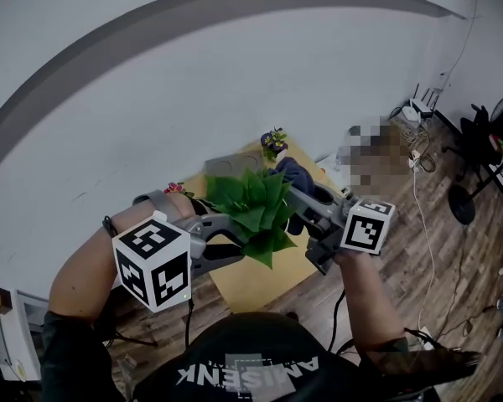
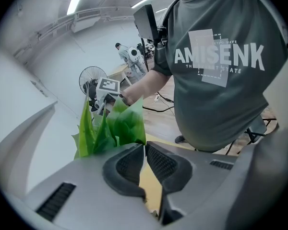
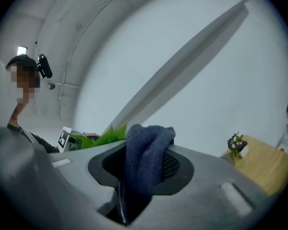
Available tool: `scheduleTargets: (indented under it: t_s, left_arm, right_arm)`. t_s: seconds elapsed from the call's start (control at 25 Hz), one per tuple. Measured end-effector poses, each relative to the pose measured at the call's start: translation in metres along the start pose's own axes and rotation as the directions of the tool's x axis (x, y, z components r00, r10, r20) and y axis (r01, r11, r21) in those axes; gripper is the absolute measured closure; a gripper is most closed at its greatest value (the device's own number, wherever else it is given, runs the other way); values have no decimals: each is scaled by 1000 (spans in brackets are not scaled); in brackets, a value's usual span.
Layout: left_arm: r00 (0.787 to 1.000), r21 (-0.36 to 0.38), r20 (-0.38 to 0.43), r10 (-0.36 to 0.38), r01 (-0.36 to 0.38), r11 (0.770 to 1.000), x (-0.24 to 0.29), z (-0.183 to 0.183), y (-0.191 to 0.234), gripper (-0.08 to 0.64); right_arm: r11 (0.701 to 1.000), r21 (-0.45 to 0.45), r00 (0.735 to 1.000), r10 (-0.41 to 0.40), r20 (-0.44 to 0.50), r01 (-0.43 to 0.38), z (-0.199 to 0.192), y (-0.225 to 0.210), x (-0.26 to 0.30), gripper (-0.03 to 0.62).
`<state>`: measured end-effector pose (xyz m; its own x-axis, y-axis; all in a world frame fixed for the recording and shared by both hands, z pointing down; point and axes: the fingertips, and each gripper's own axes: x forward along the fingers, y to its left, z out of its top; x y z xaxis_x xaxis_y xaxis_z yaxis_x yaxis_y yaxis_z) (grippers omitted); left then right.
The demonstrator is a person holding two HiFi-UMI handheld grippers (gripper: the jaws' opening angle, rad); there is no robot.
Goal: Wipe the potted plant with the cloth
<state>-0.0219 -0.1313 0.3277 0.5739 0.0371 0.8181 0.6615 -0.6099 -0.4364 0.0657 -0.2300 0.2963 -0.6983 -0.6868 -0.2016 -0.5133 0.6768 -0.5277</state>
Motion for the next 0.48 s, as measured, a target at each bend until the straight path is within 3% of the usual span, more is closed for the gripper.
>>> scheduleTargets:
  t_s: [0.32, 0.48]
  left_arm:
    - [1000, -22, 20, 6, -6, 1000, -5, 0, 4, 537]
    - [1000, -28, 5, 10, -10, 1000, -3, -2, 0, 535]
  right_arm:
    - [970, 224, 995, 93, 32, -98, -39, -22, -9, 465]
    - [958, 264, 993, 113, 27, -116, -63, -27, -21, 465]
